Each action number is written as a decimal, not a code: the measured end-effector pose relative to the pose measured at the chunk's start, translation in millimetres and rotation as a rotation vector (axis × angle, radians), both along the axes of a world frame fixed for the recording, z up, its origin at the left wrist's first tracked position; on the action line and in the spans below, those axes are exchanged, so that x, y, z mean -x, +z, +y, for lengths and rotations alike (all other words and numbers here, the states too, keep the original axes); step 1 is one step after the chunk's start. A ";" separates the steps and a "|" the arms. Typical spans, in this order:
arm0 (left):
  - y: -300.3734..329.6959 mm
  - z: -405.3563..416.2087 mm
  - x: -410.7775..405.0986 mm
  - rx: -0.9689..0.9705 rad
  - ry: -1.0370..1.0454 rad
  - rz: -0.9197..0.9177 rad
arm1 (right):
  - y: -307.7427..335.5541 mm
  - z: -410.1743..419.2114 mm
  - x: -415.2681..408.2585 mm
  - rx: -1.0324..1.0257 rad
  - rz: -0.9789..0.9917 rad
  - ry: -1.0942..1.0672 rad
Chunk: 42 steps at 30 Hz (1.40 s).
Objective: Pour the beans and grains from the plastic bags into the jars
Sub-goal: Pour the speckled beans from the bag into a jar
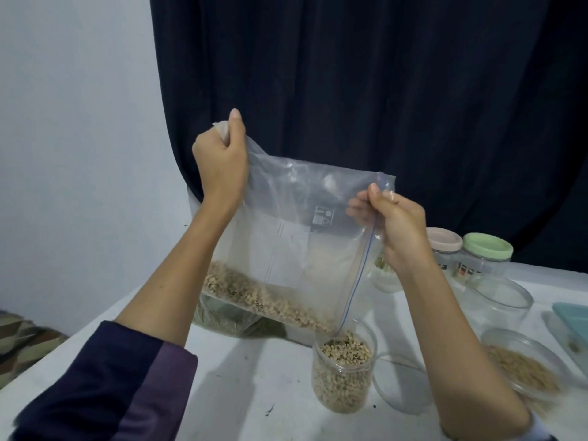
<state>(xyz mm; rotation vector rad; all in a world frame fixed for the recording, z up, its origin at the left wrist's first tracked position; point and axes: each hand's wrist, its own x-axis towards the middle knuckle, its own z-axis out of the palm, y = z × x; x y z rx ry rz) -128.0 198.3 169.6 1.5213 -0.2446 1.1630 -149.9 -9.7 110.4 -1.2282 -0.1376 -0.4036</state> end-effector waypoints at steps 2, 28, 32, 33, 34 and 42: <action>-0.2 -1.9 -0.1 -0.004 -0.009 0.005 | 0.1 -0.6 2.8 0.010 -0.003 0.014; 4.6 2.4 6.4 -0.028 0.002 -0.023 | 0.6 20.6 -2.1 -0.011 0.008 -0.058; 2.9 7.9 8.6 -0.013 0.024 -0.026 | 2.3 23.6 -4.2 0.048 -0.005 -0.020; 2.2 9.1 8.9 -0.009 0.027 -0.023 | 2.2 23.4 -5.1 0.036 -0.004 -0.035; 1.4 10.1 9.2 -0.004 0.028 -0.022 | 2.4 22.6 -6.1 0.017 -0.004 -0.057; 0.7 10.5 12.2 0.002 0.043 -0.017 | 3.5 17.3 -5.4 0.024 -0.022 -0.052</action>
